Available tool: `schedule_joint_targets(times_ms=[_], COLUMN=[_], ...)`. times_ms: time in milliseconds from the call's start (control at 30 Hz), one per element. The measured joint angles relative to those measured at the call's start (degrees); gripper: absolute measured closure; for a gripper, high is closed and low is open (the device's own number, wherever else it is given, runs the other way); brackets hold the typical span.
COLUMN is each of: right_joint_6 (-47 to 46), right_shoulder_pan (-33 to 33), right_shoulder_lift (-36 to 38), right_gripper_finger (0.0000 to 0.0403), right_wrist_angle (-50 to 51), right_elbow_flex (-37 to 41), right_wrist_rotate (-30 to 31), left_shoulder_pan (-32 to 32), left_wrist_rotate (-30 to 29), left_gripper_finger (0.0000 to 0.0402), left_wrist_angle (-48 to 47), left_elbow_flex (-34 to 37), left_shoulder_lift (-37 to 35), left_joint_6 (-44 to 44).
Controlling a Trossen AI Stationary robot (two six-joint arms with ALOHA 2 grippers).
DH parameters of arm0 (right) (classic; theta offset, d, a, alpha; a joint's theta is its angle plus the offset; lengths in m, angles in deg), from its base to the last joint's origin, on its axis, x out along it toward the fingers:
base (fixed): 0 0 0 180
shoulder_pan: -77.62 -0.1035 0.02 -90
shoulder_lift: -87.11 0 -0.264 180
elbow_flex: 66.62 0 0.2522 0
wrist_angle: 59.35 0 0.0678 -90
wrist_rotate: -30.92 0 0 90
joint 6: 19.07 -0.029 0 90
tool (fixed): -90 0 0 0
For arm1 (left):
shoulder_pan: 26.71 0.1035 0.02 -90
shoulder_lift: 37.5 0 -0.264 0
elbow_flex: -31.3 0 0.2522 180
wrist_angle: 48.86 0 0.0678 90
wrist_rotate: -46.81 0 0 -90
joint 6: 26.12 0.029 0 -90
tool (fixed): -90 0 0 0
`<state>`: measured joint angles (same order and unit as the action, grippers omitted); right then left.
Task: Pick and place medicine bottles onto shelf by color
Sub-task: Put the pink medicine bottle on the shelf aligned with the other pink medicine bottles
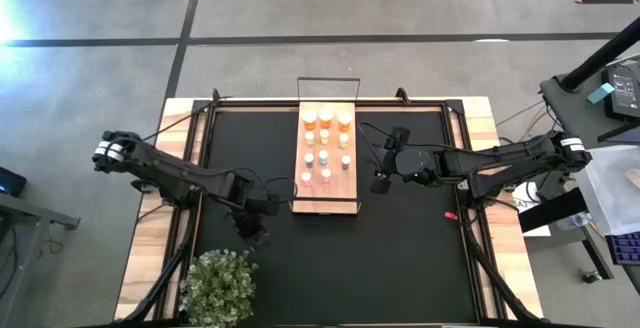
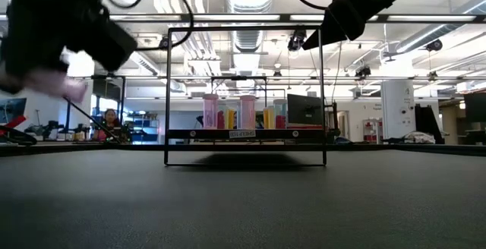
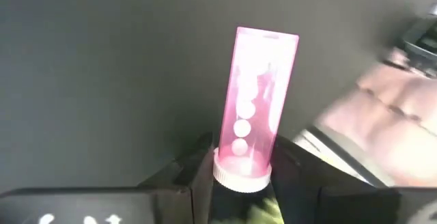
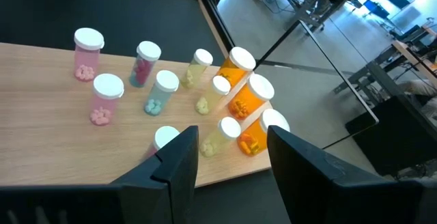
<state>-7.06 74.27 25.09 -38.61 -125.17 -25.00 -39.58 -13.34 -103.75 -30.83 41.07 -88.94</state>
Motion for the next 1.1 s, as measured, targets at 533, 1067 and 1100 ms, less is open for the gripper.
schedule_joint_targets(times_ms=[533, 1067, 1100], right_joint_6=[-11.6, -1.8, -0.8], right_shoulder_pan=[0.0, -11.7, -12.6], right_shoulder_lift=[0.0, -0.2, -0.4], right_gripper_finger=[0.0236, 0.0236, 0.0236], right_wrist_angle=[-5.8, -7.9, -8.0], right_elbow_flex=[0.0, -4.7, -5.1], right_wrist_rotate=[-1.5, -24.9, -24.9], left_shoulder_pan=[0.1, 1.2, 1.7], left_wrist_rotate=[19.4, 27.2, 27.6], left_gripper_finger=[0.0295, 0.0295, 0.0295], left_wrist_angle=[-0.3, 0.4, 0.4], left_elbow_flex=[-7.7, -8.1, -8.5], left_shoulder_lift=[0.0, 0.0, 0.0], left_joint_6=[-14.6, -18.0, -18.0])
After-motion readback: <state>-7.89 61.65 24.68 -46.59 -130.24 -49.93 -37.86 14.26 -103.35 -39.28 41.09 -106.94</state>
